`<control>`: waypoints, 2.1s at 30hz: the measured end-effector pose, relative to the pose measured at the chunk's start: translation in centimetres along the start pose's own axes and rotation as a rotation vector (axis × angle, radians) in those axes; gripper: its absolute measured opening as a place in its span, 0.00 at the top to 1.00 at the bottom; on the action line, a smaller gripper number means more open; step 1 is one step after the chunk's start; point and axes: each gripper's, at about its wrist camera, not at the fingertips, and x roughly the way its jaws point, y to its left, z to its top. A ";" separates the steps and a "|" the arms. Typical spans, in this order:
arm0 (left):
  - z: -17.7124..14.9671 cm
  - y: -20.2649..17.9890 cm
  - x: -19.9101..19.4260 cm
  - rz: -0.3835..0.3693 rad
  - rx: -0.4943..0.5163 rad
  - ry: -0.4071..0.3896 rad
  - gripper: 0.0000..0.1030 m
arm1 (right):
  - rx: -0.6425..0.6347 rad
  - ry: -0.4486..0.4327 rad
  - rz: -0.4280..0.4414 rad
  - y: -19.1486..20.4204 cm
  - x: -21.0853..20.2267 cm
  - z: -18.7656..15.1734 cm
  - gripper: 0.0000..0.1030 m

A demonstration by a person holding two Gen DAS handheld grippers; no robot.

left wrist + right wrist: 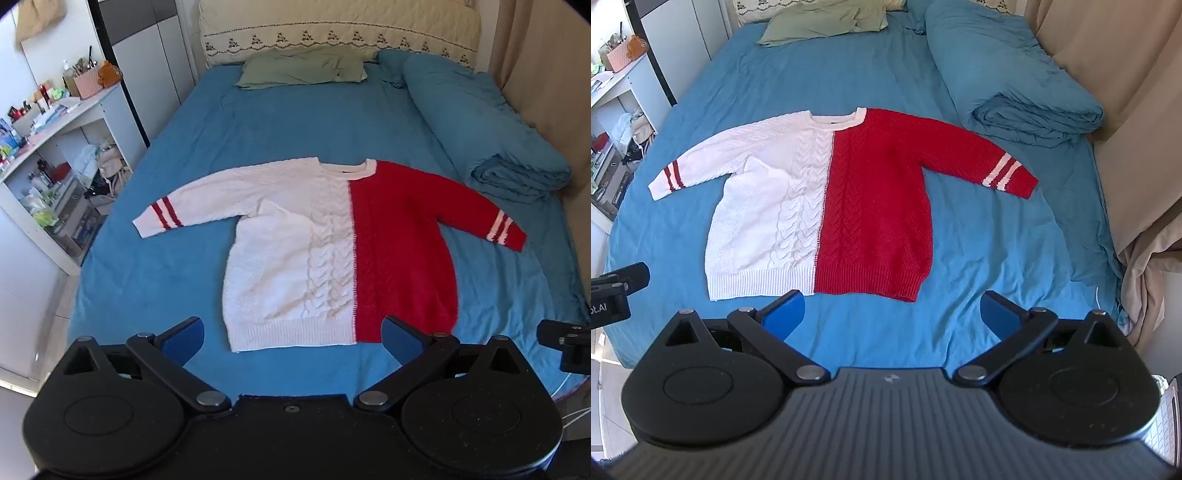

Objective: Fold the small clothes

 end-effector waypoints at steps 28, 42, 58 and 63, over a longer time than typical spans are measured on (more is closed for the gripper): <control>0.5 -0.2 0.1 0.035 0.022 -0.021 0.00 | 0.008 0.001 0.003 0.1 0.5 0.2 0.00; 1.0 0.9 0.8 0.026 0.031 -0.015 0.00 | 0.018 0.004 0.001 0.2 0.7 0.4 0.00; 1.2 1.2 0.9 0.037 0.032 -0.017 0.00 | 0.014 0.001 0.002 0.6 0.9 0.7 0.00; 1.3 1.3 1.0 0.042 0.028 -0.018 0.00 | 0.013 0.000 0.005 0.7 0.9 0.8 0.00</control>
